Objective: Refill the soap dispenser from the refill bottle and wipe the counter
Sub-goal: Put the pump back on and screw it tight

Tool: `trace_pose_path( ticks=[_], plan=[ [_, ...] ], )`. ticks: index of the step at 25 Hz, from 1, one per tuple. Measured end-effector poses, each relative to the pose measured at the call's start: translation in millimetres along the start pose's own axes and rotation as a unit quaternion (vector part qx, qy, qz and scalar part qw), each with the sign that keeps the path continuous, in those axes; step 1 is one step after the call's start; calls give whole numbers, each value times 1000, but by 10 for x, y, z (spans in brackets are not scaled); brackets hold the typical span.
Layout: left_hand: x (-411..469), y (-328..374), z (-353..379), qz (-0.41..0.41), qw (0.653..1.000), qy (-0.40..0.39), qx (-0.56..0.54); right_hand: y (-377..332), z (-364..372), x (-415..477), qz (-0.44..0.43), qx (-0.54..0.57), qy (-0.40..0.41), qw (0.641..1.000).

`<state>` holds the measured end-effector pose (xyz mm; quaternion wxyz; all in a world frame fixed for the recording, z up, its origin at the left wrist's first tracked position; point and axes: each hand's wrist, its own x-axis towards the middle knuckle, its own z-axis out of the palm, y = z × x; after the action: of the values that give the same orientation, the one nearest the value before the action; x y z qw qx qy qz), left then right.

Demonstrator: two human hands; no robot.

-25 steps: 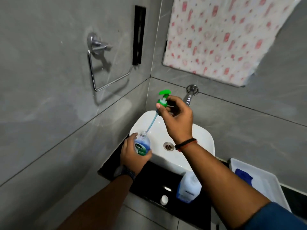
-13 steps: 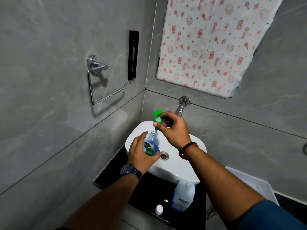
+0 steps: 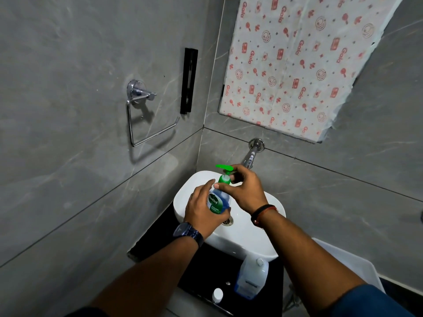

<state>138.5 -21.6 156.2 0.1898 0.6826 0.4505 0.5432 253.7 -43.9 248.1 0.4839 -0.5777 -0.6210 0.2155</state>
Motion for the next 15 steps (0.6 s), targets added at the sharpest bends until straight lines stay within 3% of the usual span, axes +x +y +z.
trace_pose_path(
  ticks=[3,9,15],
  plan=[
    [16,2,-11,-9,1000,2,2,-4,41,-18,1,-32,-10,999],
    [15,-13,-58,-5,1000,3,22,-36,89,-68,55,-43,58,996],
    [4,13,-113,-9,1000,-10,17,-36,178,-82,60,-2,57,997]
  ],
)
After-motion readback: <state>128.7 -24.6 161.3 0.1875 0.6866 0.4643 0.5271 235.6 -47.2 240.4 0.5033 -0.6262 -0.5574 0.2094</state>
